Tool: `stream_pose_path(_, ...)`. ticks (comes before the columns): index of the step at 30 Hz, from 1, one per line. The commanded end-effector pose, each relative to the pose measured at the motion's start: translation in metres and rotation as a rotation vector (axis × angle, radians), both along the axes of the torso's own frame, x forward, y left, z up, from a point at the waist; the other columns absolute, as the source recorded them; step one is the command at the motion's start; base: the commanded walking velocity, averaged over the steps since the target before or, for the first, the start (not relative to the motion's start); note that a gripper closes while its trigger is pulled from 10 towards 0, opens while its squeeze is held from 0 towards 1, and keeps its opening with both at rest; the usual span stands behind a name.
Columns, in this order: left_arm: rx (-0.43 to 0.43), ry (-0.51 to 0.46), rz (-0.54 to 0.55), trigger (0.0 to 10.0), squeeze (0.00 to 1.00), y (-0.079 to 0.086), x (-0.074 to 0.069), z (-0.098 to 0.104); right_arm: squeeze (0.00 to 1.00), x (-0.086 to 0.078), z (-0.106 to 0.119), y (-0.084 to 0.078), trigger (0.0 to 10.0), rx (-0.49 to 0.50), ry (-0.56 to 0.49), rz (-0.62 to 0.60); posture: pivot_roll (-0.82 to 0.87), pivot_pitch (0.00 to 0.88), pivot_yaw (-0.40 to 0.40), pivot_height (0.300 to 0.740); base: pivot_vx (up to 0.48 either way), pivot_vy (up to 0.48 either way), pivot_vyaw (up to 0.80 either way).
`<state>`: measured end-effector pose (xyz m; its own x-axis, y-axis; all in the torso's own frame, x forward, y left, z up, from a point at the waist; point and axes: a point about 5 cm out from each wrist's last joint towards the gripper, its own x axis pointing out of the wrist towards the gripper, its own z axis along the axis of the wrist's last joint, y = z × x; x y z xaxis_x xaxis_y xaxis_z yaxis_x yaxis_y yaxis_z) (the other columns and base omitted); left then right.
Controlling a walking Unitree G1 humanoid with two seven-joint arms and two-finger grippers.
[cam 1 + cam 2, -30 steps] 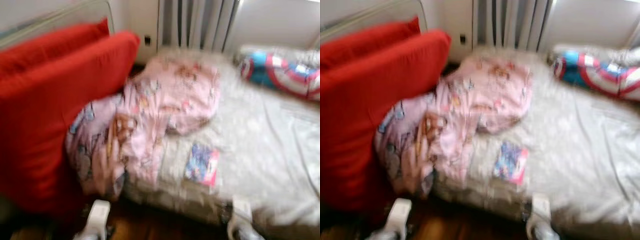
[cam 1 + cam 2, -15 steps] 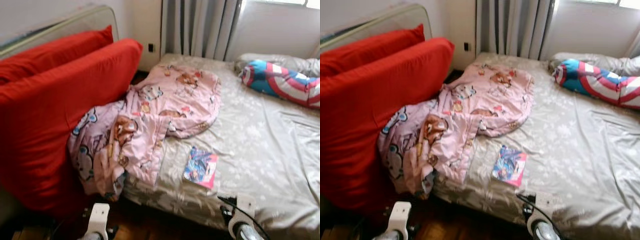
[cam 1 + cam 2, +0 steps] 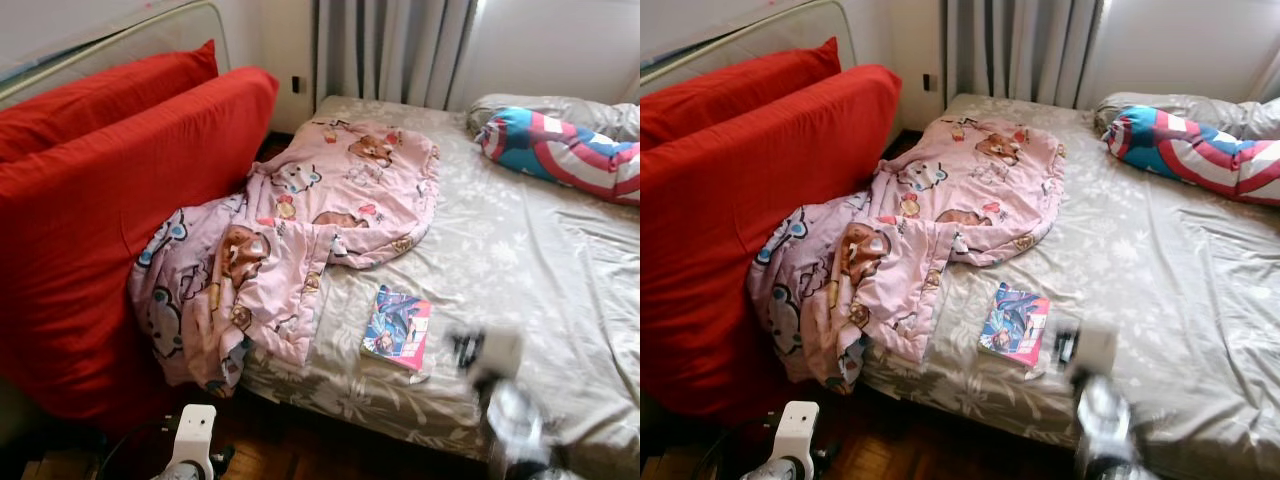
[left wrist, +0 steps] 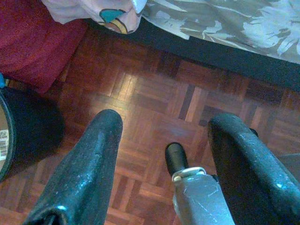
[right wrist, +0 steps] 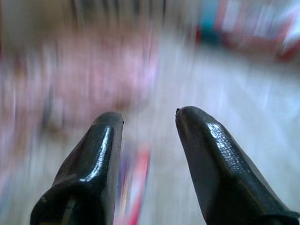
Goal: Clean up the room
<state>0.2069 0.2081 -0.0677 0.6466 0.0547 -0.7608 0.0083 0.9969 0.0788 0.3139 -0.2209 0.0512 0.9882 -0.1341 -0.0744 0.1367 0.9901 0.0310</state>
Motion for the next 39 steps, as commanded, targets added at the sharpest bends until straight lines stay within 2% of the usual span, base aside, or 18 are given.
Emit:
stream_pose_path(1,0.005,0.015,0.015,10.0,0.00,0.003,-0.005,-0.002,0.00,-0.005,-0.005,0.004,10.0,0.008,-0.006,0.008,-0.10,0.000,-0.028,0.740,0.000,0.000,0.00)
stream_pose_path(8,0.003,0.009,0.021,10.0,0.00,0.003,-0.005,-0.002,0.00,0.003,0.013,0.010,10.0,-0.009,-0.115,-0.003,-0.10,0.000,-0.027,0.740,0.000,0.000,0.00)
stream_pose_path(12,0.005,0.006,0.022,10.0,0.00,0.003,-0.005,-0.002,0.00,-0.001,0.013,0.016,10.0,-0.040,-0.136,0.019,-0.11,0.000,-0.030,0.740,0.000,0.000,0.00)
stream_pose_path(17,0.005,0.004,0.024,10.0,0.00,0.004,-0.005,-0.002,0.00,-0.016,-0.008,0.014,10.0,-0.085,-0.049,0.031,-0.11,0.000,-0.032,0.740,0.000,0.000,0.00)
stream_pose_path(19,0.008,0.003,0.021,10.0,0.00,0.004,-0.005,-0.002,0.00,-0.029,-0.028,0.005,10.0,-0.099,0.068,-0.009,-0.11,0.000,-0.031,0.740,0.000,0.000,0.00)
stream_pose_path(23,0.009,0.003,0.023,10.0,0.00,0.004,-0.005,-0.002,0.00,-0.038,-0.044,0.005,10.0,-0.042,0.164,-0.028,-0.11,0.000,-0.029,0.740,0.000,0.000,0.00)
stream_pose_path(25,0.010,0.003,0.024,10.0,0.00,0.004,-0.005,-0.002,0.00,-0.045,-0.050,0.005,10.0,-0.058,0.191,-0.038,-0.10,0.000,-0.027,0.740,0.000,0.000,0.00)
stream_pose_path(28,0.010,0.003,0.026,10.0,0.00,0.004,-0.006,-0.002,0.00,-0.045,-0.050,0.008,10.0,-0.060,0.174,-0.029,-0.10,0.000,-0.026,0.740,0.000,0.000,0.00)
stream_pose_path(30,0.010,0.002,0.027,10.0,0.00,0.004,-0.006,-0.002,0.00,-0.043,-0.046,0.018,10.0,-0.084,0.128,0.035,-0.12,0.000,-0.025,0.740,0.000,0.000,0.00)
stream_pose_path(33,0.011,0.003,0.026,10.0,0.00,0.004,-0.006,-0.003,0.00,-0.042,-0.044,0.018,10.0,-0.084,0.109,0.036,-0.12,0.000,-0.029,0.740,0.000,0.000,0.00)
stream_pose_path(35,0.010,0.003,0.026,10.0,0.00,0.004,-0.006,-0.003,0.00,-0.041,-0.045,0.017,10.0,-0.093,0.140,0.038,-0.12,0.000,-0.030,0.740,0.000,0.000,0.00)
stream_pose_path(36,0.009,0.004,0.025,10.0,0.00,0.004,-0.007,-0.003,0.00,-0.041,-0.048,0.014,10.0,-0.076,0.174,0.026,-0.12,0.000,-0.029,0.740,0.000,0.000,0.00)
stream_pose_path(37,0.007,0.005,0.022,10.0,0.00,0.003,-0.007,-0.003,0.00,-0.044,-0.057,0.011,10.0,-0.029,0.251,0.015,-0.12,0.000,-0.029,0.740,0.000,0.000,0.00)
stream_pose_path(38,0.007,0.005,0.022,10.0,0.00,0.003,-0.007,-0.003,0.00,-0.044,-0.057,0.011,10.0,-0.029,0.251,0.015,-0.12,0.000,-0.029,0.740,0.000,0.000,0.00)
stream_pose_path(39,0.006,0.006,0.021,10.0,0.00,0.003,-0.007,-0.003,0.00,-0.049,-0.064,0.011,10.0,-0.018,0.316,0.030,-0.12,0.000,-0.029,0.740,0.000,0.000,0.00)
